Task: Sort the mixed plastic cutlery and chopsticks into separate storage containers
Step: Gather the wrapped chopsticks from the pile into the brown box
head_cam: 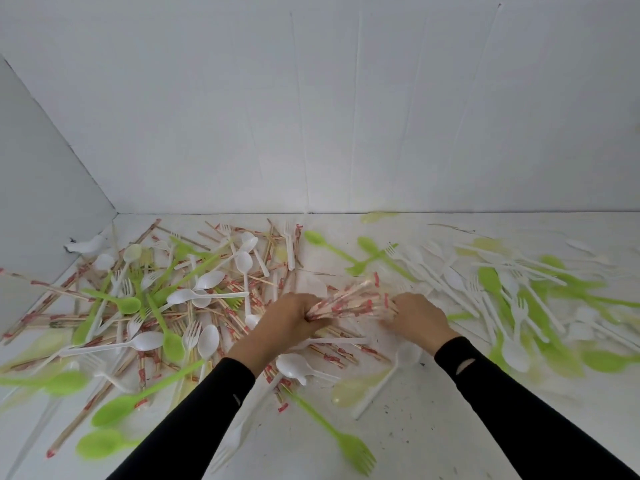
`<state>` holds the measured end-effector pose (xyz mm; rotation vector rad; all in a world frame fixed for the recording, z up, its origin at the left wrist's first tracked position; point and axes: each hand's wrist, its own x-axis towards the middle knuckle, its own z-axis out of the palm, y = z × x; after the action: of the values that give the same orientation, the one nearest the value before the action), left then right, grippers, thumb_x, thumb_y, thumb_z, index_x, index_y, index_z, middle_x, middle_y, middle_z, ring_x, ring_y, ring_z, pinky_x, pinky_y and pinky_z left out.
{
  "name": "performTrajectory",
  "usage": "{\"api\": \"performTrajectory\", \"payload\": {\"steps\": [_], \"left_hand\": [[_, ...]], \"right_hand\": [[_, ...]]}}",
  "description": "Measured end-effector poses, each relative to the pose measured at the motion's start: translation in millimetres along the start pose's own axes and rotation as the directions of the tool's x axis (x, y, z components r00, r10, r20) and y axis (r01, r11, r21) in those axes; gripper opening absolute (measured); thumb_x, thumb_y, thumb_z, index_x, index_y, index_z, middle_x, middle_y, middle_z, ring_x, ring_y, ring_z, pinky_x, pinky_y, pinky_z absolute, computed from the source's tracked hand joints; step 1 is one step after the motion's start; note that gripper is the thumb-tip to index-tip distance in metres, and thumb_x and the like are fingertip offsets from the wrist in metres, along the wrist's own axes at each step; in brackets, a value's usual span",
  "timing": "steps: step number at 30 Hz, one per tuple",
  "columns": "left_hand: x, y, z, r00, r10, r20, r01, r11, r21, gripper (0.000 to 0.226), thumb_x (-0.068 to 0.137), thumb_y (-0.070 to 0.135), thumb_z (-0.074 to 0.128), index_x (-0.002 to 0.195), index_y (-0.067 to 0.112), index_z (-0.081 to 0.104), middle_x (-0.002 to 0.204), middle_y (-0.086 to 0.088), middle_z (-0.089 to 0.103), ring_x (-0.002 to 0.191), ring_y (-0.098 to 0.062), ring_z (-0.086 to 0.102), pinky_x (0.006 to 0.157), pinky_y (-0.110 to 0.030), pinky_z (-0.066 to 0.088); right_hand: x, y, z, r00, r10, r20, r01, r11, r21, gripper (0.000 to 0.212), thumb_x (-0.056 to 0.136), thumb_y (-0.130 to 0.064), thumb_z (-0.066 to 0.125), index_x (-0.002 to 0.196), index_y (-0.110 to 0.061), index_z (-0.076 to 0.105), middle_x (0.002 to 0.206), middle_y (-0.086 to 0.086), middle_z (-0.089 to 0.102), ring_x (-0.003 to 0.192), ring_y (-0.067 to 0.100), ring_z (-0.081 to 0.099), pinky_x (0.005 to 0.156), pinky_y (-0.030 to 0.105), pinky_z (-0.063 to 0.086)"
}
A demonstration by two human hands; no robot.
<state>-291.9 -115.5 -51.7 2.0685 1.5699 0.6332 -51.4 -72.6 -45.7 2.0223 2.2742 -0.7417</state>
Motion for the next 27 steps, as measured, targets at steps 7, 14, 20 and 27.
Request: {"api": "performTrajectory", "payload": {"steps": [7,14,20,27], "left_hand": [[24.6,3.3,19.0,0.926,0.057,0.372,-0.269,0.790,0.551,0.035,0.100,0.024,0.053,0.134,0.018,0.058,0.122,-0.001,0.064,0.118,-0.021,0.049,0.091,-0.040,0.050],[24.6,-3.1,23.9,0.898,0.190,0.396,-0.401,0.724,0.561,0.036,0.100,0.010,0.048,0.135,0.016,0.056,0.129,-0.005,0.054,0.117,-0.023,0.048,0.086,-0.033,0.046],[40.4,-3.7,15.7,0.895,0.344,0.284,-0.446,0.703,0.554,0.022,0.085,0.014,0.070,0.107,0.014,0.070,0.096,-0.003,0.070,0.091,-0.028,0.060,0.067,-0.037,0.050],[77.5,37.8,6.6,0.968,0.162,0.191,-0.228,0.887,0.401,0.021,0.098,0.027,0.057,0.101,0.008,0.065,0.092,-0.007,0.059,0.092,-0.026,0.053,0.073,-0.033,0.040]], "right_hand": [[-10.8,17.4,2.6,0.995,0.029,-0.095,-0.032,0.999,-0.021,0.027,0.093,-0.011,0.054,0.068,-0.019,0.045,0.071,-0.003,0.049,0.064,0.016,0.052,0.051,0.026,0.032],[-26.4,37.7,-9.0,0.974,0.078,-0.213,0.042,0.861,0.508,0.017,0.089,-0.026,0.066,0.084,-0.011,0.059,0.074,0.007,0.059,0.060,0.016,0.048,0.054,0.029,0.034],[-48.8,46.5,-13.3,0.959,0.144,-0.243,0.076,0.698,0.712,0.008,0.092,-0.024,0.066,0.100,-0.020,0.065,0.079,0.001,0.062,0.061,0.013,0.051,0.048,0.022,0.042],[-80.7,71.6,-14.3,0.951,0.219,-0.221,0.036,0.629,0.777,0.009,0.097,-0.026,0.060,0.103,-0.024,0.066,0.083,0.001,0.074,0.054,0.004,0.050,0.047,0.021,0.041]]}}
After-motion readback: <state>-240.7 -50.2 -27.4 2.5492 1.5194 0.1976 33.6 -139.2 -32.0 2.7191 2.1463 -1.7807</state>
